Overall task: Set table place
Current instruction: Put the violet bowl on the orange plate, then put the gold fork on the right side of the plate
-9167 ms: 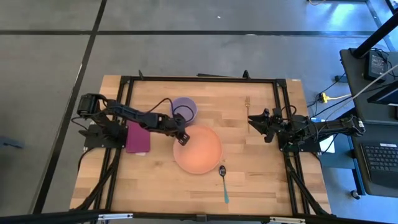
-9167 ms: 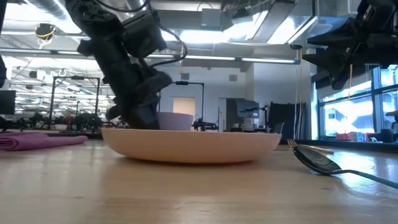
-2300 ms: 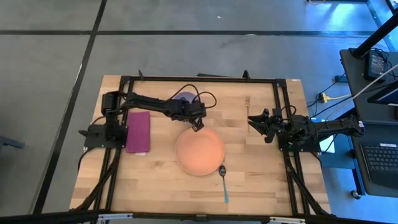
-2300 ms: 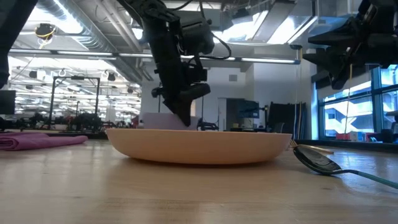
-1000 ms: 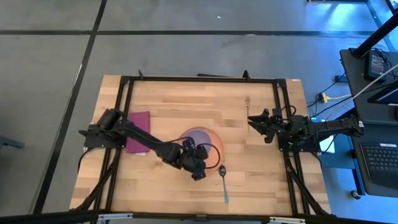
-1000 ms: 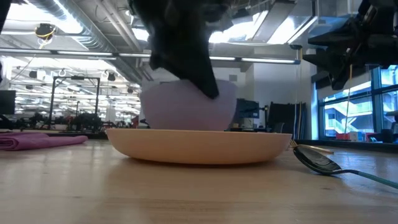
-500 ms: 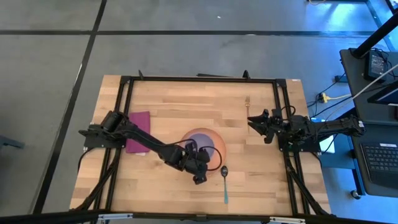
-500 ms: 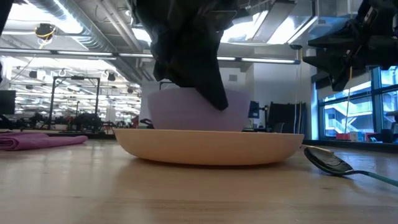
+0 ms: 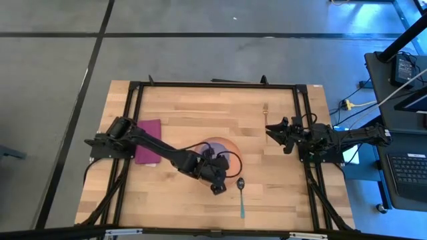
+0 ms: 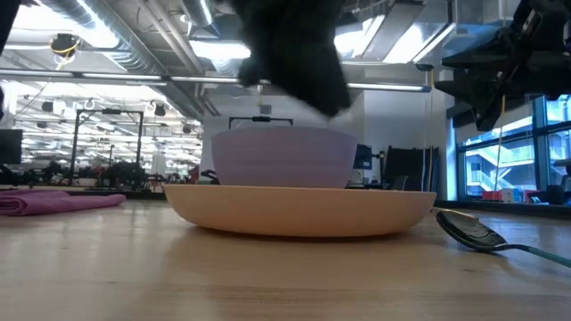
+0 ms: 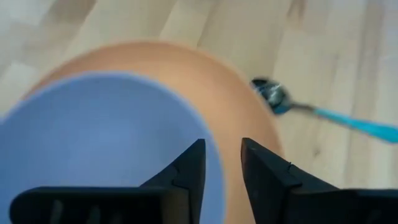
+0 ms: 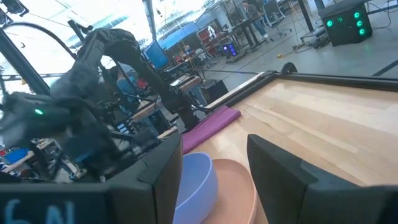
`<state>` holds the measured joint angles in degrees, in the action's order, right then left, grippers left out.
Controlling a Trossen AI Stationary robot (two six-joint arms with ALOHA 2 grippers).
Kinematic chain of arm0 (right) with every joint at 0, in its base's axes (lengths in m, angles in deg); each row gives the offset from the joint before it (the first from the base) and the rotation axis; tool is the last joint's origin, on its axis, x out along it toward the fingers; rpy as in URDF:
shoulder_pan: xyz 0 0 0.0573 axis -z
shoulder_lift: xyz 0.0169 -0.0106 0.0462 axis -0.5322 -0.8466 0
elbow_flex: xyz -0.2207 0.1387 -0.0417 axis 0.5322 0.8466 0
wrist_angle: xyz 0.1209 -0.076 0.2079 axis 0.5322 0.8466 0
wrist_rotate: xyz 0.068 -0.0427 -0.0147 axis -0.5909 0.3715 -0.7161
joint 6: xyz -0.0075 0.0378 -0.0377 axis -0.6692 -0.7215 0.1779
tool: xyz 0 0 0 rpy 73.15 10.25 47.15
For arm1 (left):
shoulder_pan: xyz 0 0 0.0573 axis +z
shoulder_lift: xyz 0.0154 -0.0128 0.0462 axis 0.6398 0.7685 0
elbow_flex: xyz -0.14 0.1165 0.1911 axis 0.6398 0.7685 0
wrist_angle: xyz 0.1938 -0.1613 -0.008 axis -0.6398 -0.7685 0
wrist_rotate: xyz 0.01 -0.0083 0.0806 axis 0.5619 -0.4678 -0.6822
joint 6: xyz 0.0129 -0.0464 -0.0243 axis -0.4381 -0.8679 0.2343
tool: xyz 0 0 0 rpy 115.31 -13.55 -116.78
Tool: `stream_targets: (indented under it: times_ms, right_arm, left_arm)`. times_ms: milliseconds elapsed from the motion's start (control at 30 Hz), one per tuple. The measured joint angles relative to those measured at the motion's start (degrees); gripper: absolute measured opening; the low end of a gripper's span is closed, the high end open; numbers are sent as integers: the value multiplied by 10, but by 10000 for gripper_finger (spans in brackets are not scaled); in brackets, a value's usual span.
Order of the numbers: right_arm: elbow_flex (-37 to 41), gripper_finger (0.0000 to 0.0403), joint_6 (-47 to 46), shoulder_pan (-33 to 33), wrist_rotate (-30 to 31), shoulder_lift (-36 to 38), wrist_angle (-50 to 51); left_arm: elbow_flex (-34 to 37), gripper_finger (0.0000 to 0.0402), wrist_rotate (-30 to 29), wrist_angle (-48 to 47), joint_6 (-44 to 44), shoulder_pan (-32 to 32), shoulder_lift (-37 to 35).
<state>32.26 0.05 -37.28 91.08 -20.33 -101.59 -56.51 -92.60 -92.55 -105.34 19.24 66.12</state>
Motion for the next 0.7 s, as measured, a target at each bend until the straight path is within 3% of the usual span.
stream_targets:
  times_ms: [300,700]
  right_arm:
    - [0,181,-4,0,-8,0,0]
    - [0,182,-5,0,-96,0,-76]
  left_arm:
    - [-113,82,24,-32,-2,-36,-2]
    - [-118,70,-3,-36,-59,-54,13]
